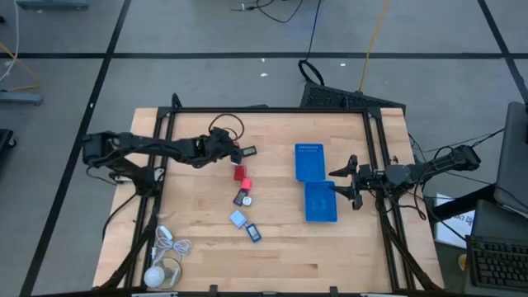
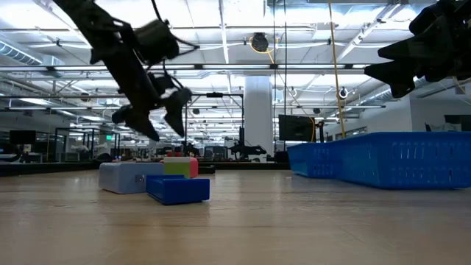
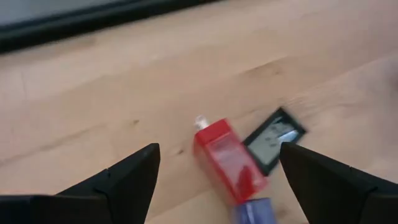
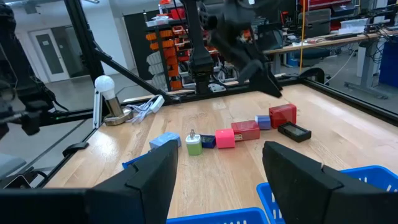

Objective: Pick & Place Office items
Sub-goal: Put the top red charger adapter into the top blue bin

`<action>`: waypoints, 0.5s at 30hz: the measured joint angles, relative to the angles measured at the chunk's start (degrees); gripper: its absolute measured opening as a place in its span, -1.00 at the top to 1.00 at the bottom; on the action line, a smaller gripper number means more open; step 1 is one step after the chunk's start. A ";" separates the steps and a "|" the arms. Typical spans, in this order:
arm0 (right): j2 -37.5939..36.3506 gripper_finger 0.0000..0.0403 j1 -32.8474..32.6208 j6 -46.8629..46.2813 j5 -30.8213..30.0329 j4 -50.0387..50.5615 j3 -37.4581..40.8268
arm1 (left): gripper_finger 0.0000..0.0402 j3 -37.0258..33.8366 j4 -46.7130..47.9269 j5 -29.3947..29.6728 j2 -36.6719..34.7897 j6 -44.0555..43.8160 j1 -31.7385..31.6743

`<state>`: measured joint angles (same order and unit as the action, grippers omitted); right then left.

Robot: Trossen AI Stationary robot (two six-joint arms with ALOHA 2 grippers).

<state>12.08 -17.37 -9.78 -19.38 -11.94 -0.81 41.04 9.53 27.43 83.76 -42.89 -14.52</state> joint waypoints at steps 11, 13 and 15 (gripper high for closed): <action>-0.01 -0.12 0.00 0.00 0.00 0.00 0.01 | -0.65 0.02 -8.88 -4.62 10.12 -2.67 0.08; -0.02 -0.12 0.01 0.00 0.00 0.00 -0.01 | -0.62 0.02 -9.00 -4.55 11.46 -2.67 -0.06; -0.02 -0.12 0.02 0.00 0.00 0.00 0.01 | -0.59 0.02 -8.57 -4.47 12.30 -2.67 -0.42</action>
<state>12.05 -17.34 -9.78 -19.38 -11.94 -0.80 41.06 0.96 22.96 96.06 -45.56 -14.94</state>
